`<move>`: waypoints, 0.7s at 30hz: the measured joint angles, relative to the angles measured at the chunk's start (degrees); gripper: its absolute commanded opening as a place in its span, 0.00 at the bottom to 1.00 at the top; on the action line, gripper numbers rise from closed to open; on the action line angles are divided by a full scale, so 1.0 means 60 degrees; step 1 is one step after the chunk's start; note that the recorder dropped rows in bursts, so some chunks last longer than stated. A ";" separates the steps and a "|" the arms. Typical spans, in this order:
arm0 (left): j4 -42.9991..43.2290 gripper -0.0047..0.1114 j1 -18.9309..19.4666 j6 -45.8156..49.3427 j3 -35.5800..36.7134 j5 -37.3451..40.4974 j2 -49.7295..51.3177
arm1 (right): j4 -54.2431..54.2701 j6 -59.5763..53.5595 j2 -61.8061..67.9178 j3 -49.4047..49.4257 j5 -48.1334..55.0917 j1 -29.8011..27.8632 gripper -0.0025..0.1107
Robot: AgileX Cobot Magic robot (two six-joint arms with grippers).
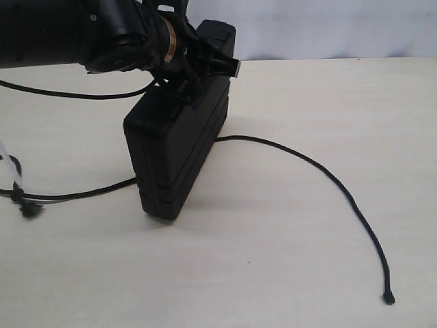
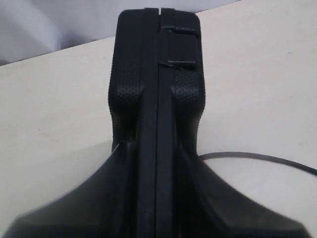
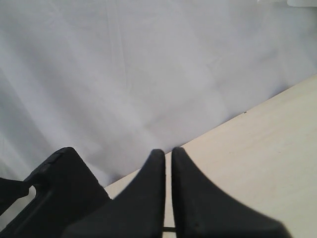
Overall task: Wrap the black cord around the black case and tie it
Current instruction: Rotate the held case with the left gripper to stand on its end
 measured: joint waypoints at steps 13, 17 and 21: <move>-0.0021 0.04 0.0000 -0.1824 0.0000 0.0042 0.0000 | 0.0000 0.0073 0.0000 0.0000 -0.0676 0.0000 0.06; -0.0003 0.04 0.0000 -0.2087 0.0000 0.0042 0.0000 | 0.0075 0.0983 0.0000 0.0000 -0.0863 0.0000 0.06; -0.0003 0.04 0.0000 -0.2477 0.0000 0.0042 0.0000 | -0.0125 0.1204 0.0000 0.0000 -0.1013 0.0000 0.06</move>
